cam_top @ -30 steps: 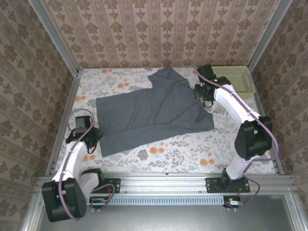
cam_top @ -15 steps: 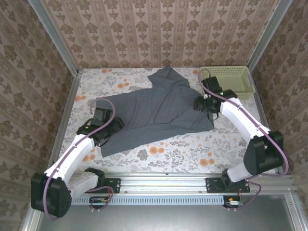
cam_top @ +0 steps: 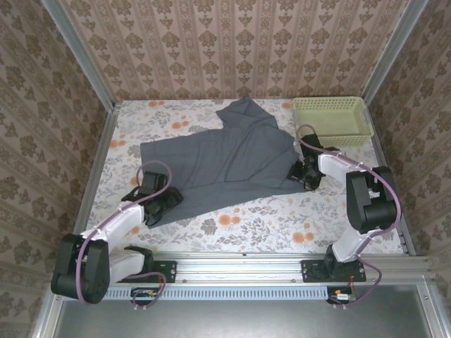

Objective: Fold the inside-out t-shirt

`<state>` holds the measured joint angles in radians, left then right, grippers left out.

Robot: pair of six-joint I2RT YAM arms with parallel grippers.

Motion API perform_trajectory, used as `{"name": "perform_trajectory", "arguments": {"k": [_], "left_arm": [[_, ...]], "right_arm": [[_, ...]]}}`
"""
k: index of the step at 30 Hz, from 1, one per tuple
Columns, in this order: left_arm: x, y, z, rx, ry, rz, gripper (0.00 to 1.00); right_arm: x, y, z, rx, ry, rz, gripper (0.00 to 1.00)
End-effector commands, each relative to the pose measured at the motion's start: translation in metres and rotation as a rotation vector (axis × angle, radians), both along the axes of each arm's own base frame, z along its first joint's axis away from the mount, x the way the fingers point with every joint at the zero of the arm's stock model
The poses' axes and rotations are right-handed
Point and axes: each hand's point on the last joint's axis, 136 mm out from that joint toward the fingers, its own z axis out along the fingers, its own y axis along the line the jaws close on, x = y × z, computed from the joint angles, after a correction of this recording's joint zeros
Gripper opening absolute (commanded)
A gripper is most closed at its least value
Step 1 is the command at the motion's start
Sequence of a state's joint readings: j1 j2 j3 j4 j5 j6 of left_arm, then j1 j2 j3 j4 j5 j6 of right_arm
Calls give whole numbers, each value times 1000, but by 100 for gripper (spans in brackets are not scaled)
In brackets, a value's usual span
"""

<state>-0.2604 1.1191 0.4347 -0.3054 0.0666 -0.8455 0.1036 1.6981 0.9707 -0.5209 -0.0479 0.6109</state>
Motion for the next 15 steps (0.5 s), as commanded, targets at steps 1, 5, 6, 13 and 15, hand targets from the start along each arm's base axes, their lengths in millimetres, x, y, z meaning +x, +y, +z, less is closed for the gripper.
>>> {"name": "perform_trajectory", "arguments": {"k": [1,5,6,13,15], "left_arm": [[-22,18,-17,-7,59,62,72],[-21,27,-8,-8,31,79,78],[-17,26,-4,-16,17,70,80],[16,5,40,-11,-60,-56,85],[31,-11,49,3,-87,-118,86]], "right_arm": [[-1,-13,-12,18,1,-117,63],[-8,-25,-10,-12,-19,-165,63],[-8,-26,-7,-17,-34,-165,63],[7,3,66,-135,-220,52,64],[19,33,83,-129,-271,151,65]]}}
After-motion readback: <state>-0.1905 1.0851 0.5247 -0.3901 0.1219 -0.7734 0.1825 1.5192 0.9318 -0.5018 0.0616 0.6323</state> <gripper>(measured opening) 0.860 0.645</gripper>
